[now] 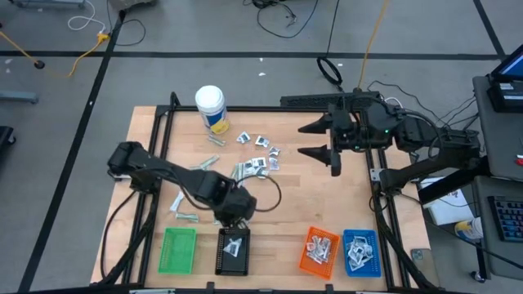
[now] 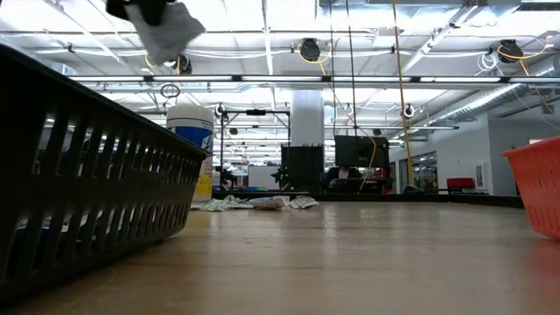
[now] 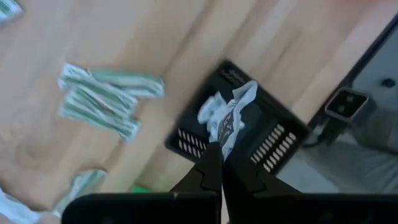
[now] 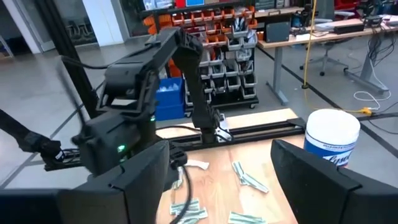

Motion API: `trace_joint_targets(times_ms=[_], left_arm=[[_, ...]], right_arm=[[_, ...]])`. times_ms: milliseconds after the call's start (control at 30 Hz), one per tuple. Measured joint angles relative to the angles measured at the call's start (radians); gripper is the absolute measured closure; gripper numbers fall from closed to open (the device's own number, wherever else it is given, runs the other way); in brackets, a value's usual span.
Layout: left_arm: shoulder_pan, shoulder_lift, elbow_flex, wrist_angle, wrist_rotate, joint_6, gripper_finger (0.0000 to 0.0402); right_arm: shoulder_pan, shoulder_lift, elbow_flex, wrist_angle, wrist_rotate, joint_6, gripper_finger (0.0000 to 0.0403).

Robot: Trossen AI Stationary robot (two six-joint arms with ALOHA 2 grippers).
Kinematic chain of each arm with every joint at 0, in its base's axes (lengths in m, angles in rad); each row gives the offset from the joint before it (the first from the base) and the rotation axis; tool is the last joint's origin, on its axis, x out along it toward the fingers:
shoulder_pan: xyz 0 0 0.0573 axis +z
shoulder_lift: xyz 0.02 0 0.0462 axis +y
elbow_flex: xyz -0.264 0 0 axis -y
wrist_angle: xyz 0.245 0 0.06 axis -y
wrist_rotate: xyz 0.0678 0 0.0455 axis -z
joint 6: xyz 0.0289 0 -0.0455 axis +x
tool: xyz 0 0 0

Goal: Pick & Place First Aid Supplies
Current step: Put the towelette pack into the black bin

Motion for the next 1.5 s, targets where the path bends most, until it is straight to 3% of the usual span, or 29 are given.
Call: trace_joint_targets(times_ms=[567,667,800,1033,1100,1267,1500], left_arm=[[-0.153,0.228,0.014,0.036,0.012,-0.059,0.0401],[-0.159,0.251,0.014,0.044,0.052,-0.06,0.0398],[-0.16,0.257,0.014,0.05,0.062,-0.054,0.0358],[-0.15,0.219,0.014,0.044,0.031,-0.033,0.0225],[-0.15,0.193,0.013,0.062,-0.017,-0.007,0.0194],[-0.161,0.08,0.013,0.132,-0.257,0.06,0.0142],[-0.129,-0.057,0.013,0.264,-0.468,0.243,0.0129]], right_arm=[[0.0,-0.002,0.0,-0.032,0.0,0.0,0.0126],[0.0,-0.002,0.0,-0.037,0.0,0.0,0.0126],[0.0,-0.002,0.0,-0.04,0.0,0.0,0.0126],[0.0,-0.002,0.0,-0.052,0.0,0.0,0.0127],[0.0,-0.002,0.0,-0.069,0.0,0.0,0.0126],[0.0,-0.001,0.0,-0.119,-0.001,0.001,0.0129],[0.0,0.006,0.0,-0.129,0.0,0.027,0.0132]])
